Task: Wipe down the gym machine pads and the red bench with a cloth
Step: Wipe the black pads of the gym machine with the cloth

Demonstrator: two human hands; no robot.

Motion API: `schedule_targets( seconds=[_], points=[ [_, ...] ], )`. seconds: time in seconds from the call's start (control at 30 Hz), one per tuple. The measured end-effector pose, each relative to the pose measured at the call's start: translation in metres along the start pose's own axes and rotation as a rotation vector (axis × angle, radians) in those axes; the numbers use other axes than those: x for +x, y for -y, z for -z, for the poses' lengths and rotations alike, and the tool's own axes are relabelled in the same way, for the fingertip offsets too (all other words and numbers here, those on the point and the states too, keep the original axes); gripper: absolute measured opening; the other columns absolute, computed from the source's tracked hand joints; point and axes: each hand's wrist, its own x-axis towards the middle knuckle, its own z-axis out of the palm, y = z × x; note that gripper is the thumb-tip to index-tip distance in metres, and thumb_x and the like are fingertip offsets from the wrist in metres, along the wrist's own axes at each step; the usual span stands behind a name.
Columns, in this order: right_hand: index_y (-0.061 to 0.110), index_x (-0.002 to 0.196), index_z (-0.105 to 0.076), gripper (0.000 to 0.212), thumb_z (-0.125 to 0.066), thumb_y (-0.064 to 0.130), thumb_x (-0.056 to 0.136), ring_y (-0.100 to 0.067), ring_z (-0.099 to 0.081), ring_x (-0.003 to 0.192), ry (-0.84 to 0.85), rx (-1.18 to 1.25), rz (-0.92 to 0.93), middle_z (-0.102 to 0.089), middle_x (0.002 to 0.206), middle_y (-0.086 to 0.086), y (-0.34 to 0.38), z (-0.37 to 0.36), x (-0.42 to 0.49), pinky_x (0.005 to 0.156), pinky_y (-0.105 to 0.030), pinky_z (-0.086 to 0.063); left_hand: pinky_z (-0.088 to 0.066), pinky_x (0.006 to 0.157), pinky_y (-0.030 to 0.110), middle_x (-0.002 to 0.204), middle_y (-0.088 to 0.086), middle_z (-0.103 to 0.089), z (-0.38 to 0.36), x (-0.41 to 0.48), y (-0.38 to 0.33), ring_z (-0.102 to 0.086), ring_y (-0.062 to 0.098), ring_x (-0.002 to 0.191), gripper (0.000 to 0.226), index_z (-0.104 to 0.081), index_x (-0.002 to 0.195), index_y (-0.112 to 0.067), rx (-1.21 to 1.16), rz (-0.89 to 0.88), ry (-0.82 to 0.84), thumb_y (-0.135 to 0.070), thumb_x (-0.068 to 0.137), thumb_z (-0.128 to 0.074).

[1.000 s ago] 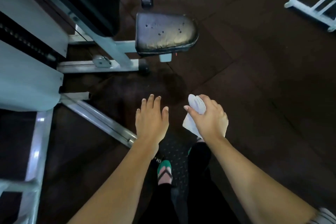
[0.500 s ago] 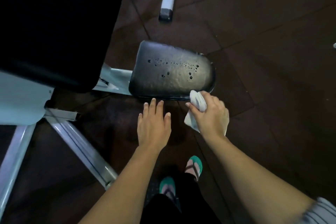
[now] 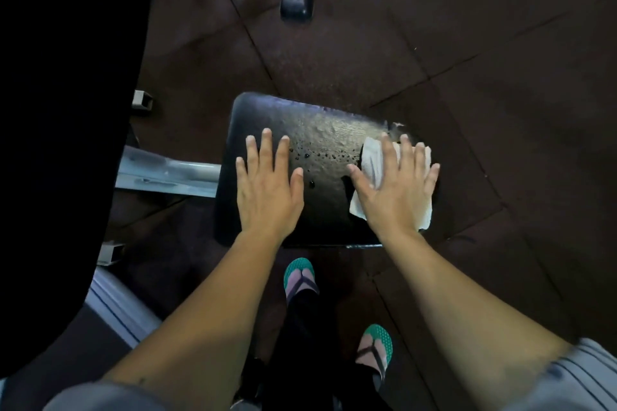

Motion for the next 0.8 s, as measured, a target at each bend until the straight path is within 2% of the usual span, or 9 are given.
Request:
schedule_targets(
  seconds=[0.07,0.17,0.37,0.5,0.6,0.7,0.8],
  points=[
    [0.023,0.149,-0.025,0.069,-0.028,0.062,0.093,-0.032,-0.012,0.145,-0.013,-0.027,0.005,-0.023,0.157,-0.009,0.005,-0.007,-0.003,0.114,-0.055,-0.003,-0.004,0.120,0.050,0.161,0.008,-0.001,-0.009,0.014,0.013,0.005,0.029,0.148,0.059,-0.013,0.152,-0.021,0.039,-0.030,-0.008,-0.045,0.099,-0.025],
    [0.021,0.151,-0.021,0.063,-0.018,0.052,0.096,-0.032,-0.011,0.145,-0.010,-0.048,0.005,-0.020,0.158,-0.010,0.014,-0.014,0.005,0.115,-0.055,-0.004,-0.003,0.119,0.049,0.161,0.007,0.000,-0.017,0.031,0.030,0.005,0.029,0.148,0.062,-0.010,0.152,-0.023,0.054,-0.043,-0.012,-0.049,0.096,-0.017],
    [0.018,0.150,-0.021,0.055,-0.024,0.039,0.099,-0.030,-0.010,0.146,0.069,-0.021,0.186,-0.020,0.158,-0.010,0.055,-0.027,0.046,0.116,-0.054,-0.002,0.006,0.119,0.043,0.161,0.002,0.009,-0.027,0.037,0.049,0.013,0.023,0.147,0.060,-0.001,0.151,-0.029,0.018,-0.084,-0.013,-0.051,0.097,-0.012],
    [0.020,0.151,-0.020,0.056,-0.026,0.040,0.099,-0.026,-0.009,0.147,0.131,-0.046,0.344,-0.018,0.158,-0.008,0.029,-0.017,0.021,0.117,-0.052,-0.006,0.006,0.119,0.043,0.160,-0.001,0.009,-0.027,0.037,0.050,0.014,0.021,0.147,0.059,-0.003,0.152,-0.030,-0.002,-0.080,-0.024,-0.051,0.097,-0.014],
    [0.020,0.149,-0.026,0.056,-0.027,0.042,0.097,-0.028,-0.014,0.146,0.086,-0.044,0.209,-0.024,0.156,-0.010,0.007,-0.010,0.020,0.117,-0.050,-0.006,0.006,0.119,0.043,0.161,0.001,0.007,-0.027,0.036,0.048,0.013,0.022,0.147,0.060,-0.004,0.152,-0.029,0.016,-0.081,-0.025,-0.051,0.097,-0.014],
    [0.018,0.150,-0.024,0.056,-0.026,0.039,0.098,-0.030,-0.013,0.146,0.050,-0.072,0.054,-0.022,0.157,-0.011,0.026,-0.017,0.042,0.117,-0.052,-0.005,0.007,0.119,0.042,0.161,0.001,0.007,-0.029,0.036,0.048,0.013,0.022,0.147,0.060,-0.003,0.152,-0.029,0.024,-0.079,-0.027,-0.050,0.097,-0.013],
    [0.017,0.151,-0.018,0.058,-0.020,0.037,0.097,-0.031,-0.009,0.146,0.091,-0.063,0.120,-0.016,0.158,-0.011,0.061,-0.027,0.052,0.116,-0.053,0.000,0.006,0.119,0.042,0.161,0.002,0.005,-0.030,0.037,0.050,0.011,0.024,0.147,0.059,-0.004,0.151,-0.028,0.027,-0.087,-0.034,-0.049,0.097,-0.013]
  ],
)
